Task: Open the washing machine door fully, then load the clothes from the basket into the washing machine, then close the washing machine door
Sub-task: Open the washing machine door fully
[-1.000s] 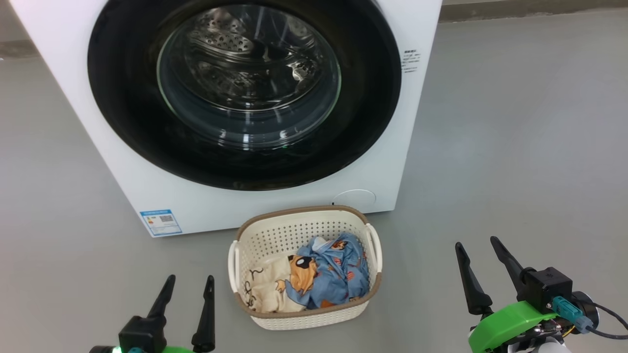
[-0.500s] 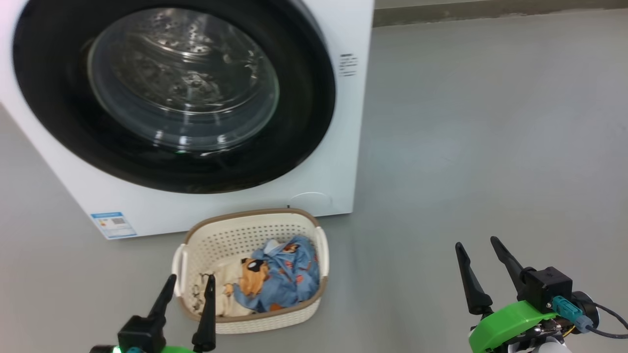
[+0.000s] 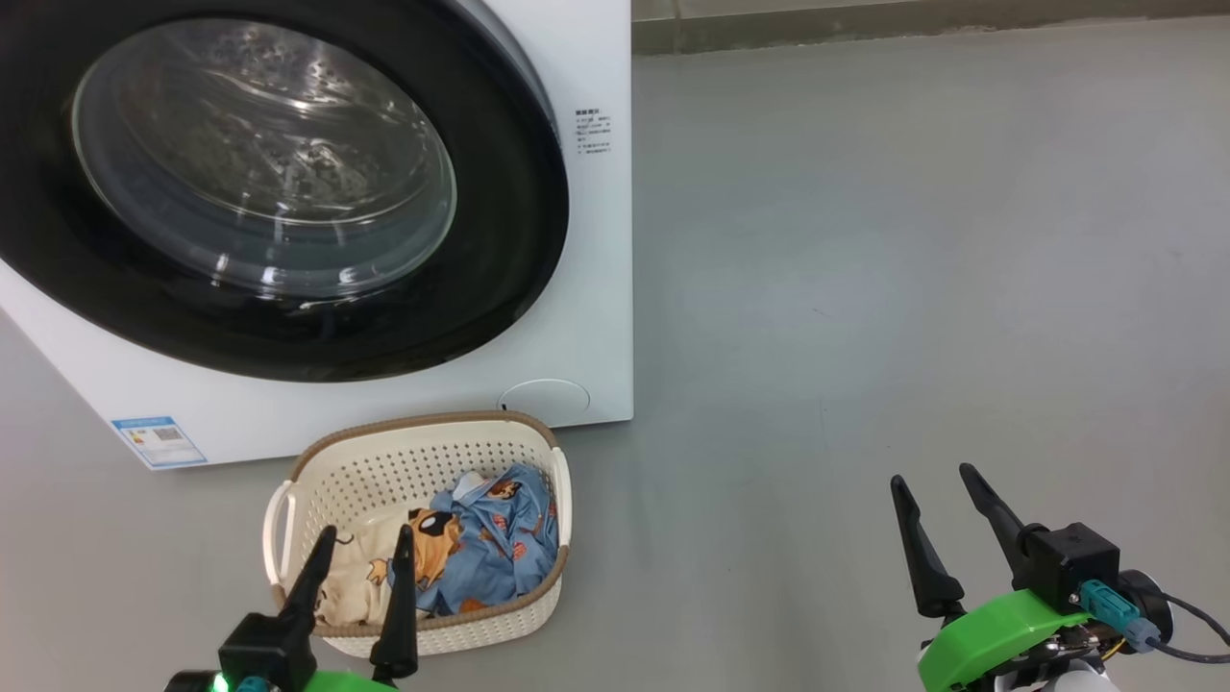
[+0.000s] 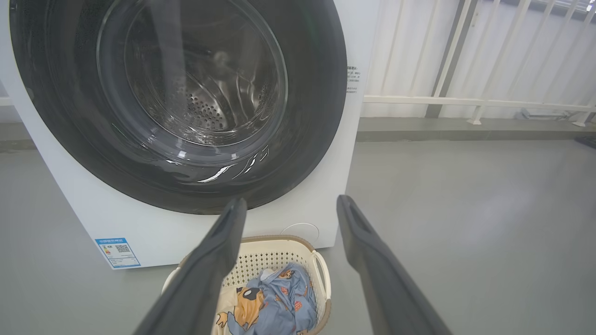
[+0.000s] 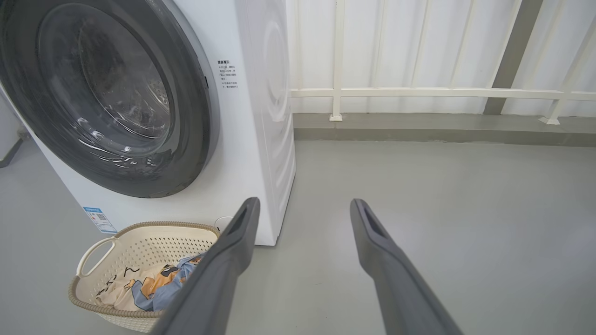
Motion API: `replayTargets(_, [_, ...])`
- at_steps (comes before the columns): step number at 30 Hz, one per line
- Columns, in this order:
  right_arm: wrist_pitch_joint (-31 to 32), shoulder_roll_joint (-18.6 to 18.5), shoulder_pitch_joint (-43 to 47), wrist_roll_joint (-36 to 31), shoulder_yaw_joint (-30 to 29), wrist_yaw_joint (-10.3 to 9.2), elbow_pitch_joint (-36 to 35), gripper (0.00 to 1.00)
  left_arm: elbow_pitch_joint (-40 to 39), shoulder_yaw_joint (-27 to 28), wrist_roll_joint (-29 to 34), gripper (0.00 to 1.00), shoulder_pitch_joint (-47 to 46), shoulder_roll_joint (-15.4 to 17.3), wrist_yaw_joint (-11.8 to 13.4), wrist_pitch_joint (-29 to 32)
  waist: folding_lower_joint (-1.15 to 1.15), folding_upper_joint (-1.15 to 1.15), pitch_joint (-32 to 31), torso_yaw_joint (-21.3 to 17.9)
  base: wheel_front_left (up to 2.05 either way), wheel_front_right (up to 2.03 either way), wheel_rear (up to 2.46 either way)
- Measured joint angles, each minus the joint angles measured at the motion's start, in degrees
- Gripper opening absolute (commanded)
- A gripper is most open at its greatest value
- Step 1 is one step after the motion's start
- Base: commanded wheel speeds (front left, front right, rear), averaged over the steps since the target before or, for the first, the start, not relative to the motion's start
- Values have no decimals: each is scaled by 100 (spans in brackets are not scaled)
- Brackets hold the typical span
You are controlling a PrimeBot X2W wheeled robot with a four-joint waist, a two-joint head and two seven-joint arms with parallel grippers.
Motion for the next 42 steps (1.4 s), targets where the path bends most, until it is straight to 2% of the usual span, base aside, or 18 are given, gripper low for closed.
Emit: replayTargets(42, [0,2,0,60,69,0,27,100,90,-14,-3,100,2,3,2,0,0,0,-41,114,0,0,0])
